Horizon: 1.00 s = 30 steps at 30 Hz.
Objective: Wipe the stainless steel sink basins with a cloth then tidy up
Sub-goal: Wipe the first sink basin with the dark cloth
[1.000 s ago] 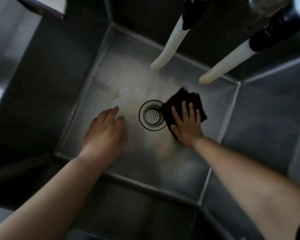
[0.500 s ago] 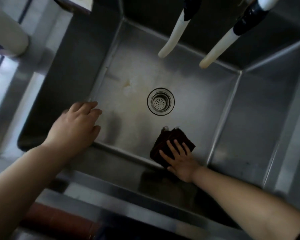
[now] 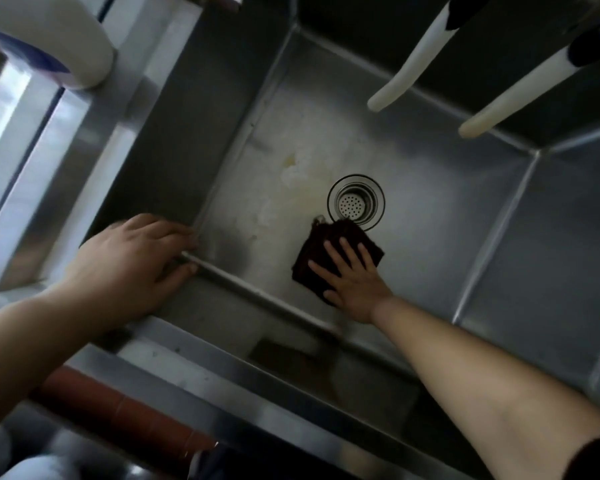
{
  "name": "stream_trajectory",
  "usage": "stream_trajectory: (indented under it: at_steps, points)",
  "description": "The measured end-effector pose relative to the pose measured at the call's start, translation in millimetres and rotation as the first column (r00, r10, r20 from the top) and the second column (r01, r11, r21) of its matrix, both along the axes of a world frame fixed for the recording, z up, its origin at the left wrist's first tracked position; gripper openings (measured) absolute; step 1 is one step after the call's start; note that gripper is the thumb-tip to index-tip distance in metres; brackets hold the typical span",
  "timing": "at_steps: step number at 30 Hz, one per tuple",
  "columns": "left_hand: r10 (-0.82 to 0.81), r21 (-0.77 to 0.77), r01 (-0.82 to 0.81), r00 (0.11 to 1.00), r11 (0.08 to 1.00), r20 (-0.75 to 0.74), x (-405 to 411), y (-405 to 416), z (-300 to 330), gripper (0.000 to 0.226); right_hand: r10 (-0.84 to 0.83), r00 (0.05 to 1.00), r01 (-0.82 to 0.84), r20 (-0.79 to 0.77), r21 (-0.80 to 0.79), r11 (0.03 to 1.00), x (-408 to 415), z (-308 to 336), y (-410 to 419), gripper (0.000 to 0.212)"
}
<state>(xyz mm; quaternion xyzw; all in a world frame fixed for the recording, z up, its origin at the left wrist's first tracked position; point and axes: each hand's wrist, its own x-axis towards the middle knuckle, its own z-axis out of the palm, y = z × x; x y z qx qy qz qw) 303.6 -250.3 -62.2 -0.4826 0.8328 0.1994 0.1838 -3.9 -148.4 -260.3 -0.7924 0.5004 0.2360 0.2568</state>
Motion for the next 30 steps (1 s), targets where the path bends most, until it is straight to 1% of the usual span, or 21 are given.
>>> stream_trajectory:
  at_steps: [3,6,9,12,14,17,20,22,25,28,30]
  points:
    - [0.026,-0.021,-0.027,0.998,0.999,-0.059,0.6,2.9,-1.0,0.052,-0.058,0.998,0.058,0.0,-0.056,0.997,2.1,-3.9,-27.9,0.061]
    - [0.056,-0.081,-0.062,0.995,0.995,-0.081,2.2,5.5,0.2,0.043,-0.069,0.998,0.069,0.001,-0.105,0.992,8.1,-6.7,-50.3,0.061]
    - [0.056,-0.117,-0.07,0.991,0.991,-0.12,4.8,6.0,-0.8,0.04,-0.076,0.997,0.076,0.002,-0.128,0.989,19.1,-7.9,-55.2,0.062]
    - [0.038,-0.115,-0.056,0.989,0.992,-0.146,5.0,4.4,-0.9,0.04,-0.012,0.999,0.015,0.03,-0.092,0.996,31.1,-5.6,-41.1,0.062]
    - [0.027,-0.117,-0.044,0.988,0.992,-0.15,5.5,4.6,-0.2,0.04,0.036,0.997,-0.033,0.072,-0.038,0.999,40.2,-2.3,-24.0,0.061]
    - [0.021,-0.128,-0.041,0.987,0.991,-0.158,6.1,4.2,1.0,0.04,0.002,0.985,-0.011,0.172,0.055,0.998,60.5,3.1,-2.1,0.056]
    - [0.021,-0.135,-0.046,0.984,0.99,-0.177,6.9,2.9,0.8,0.039,0.015,0.967,-0.043,0.253,0.109,0.993,80.4,3.5,4.6,0.051]
    - [0.02,-0.14,-0.047,0.983,0.989,-0.184,7.9,2.4,-0.4,0.039,0.05,0.964,-0.071,0.261,0.073,0.995,85.8,0.7,1.3,0.051]
    - [0.02,-0.151,-0.049,0.982,0.987,-0.186,9.5,2.6,-3.9,0.039,0.111,0.969,-0.106,0.222,-0.036,0.994,86.7,-7.4,-12.8,0.053]
    - [0.026,-0.157,-0.059,0.979,0.986,-0.203,11.2,1.9,-7.4,0.038,0.103,0.977,-0.077,0.187,-0.142,0.987,83.8,-15.0,-42.0,0.056]
    - [0.031,-0.156,-0.065,0.977,0.986,-0.209,12.0,2.0,-8.5,0.038,0.065,0.985,-0.031,0.161,-0.202,0.979,77.4,-18.1,-67.4,0.058]
